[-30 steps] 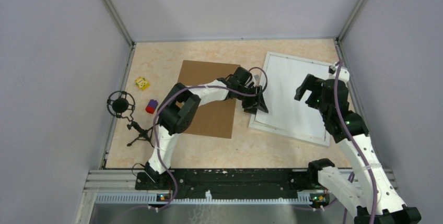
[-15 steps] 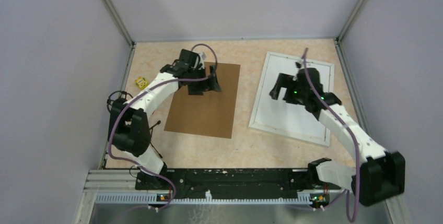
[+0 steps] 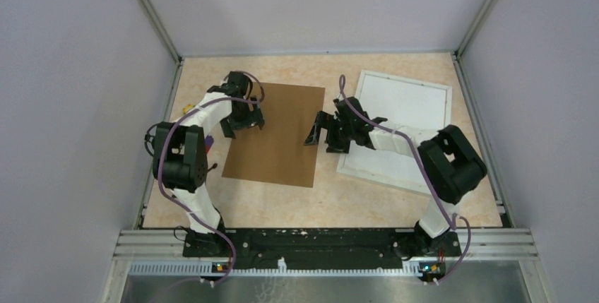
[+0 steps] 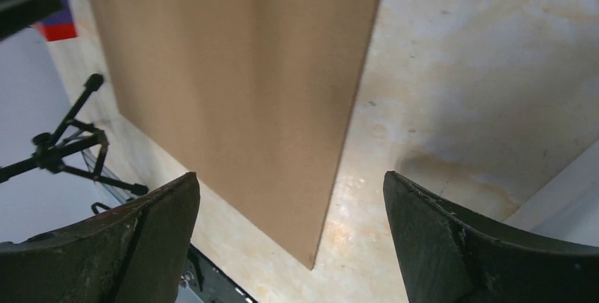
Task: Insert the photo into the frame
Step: Move the photo frame item to the center of the board.
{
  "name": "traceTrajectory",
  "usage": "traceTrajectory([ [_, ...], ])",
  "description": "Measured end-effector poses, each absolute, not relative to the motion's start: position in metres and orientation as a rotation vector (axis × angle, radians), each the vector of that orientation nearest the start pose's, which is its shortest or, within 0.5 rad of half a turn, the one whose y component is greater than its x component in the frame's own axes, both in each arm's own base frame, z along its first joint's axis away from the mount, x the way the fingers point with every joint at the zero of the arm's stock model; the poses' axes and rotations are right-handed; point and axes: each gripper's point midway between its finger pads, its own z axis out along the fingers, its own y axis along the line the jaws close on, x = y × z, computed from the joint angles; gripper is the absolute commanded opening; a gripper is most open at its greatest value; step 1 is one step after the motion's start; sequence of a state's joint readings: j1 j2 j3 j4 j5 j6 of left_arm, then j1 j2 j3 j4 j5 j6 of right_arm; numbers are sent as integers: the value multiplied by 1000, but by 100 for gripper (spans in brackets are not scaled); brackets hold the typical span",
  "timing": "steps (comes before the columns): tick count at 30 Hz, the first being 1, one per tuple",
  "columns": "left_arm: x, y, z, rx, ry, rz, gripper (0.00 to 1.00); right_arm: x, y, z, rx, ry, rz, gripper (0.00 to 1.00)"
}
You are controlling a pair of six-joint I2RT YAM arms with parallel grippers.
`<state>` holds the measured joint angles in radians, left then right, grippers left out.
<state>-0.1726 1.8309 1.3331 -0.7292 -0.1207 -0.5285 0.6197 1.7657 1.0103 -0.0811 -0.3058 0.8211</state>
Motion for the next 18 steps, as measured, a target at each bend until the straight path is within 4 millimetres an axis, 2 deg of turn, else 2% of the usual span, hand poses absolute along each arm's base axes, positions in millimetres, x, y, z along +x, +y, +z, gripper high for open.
traceTrajectory([
  [1,381,-61,53,-532,2727,19,98,297,313,50,128,2641,962,99],
  [7,393,-28,43,-611,2717,112,98,308,322,56,142,2611,988,99],
  [10,394,-16,39,-620,2723,133,98,309,323,50,157,2620,987,99],
  [14,397,-14,38,-600,2725,92,98,315,327,51,176,2612,988,99],
  [18,398,-22,31,-584,2744,2,98,324,329,49,226,2621,932,99],
])
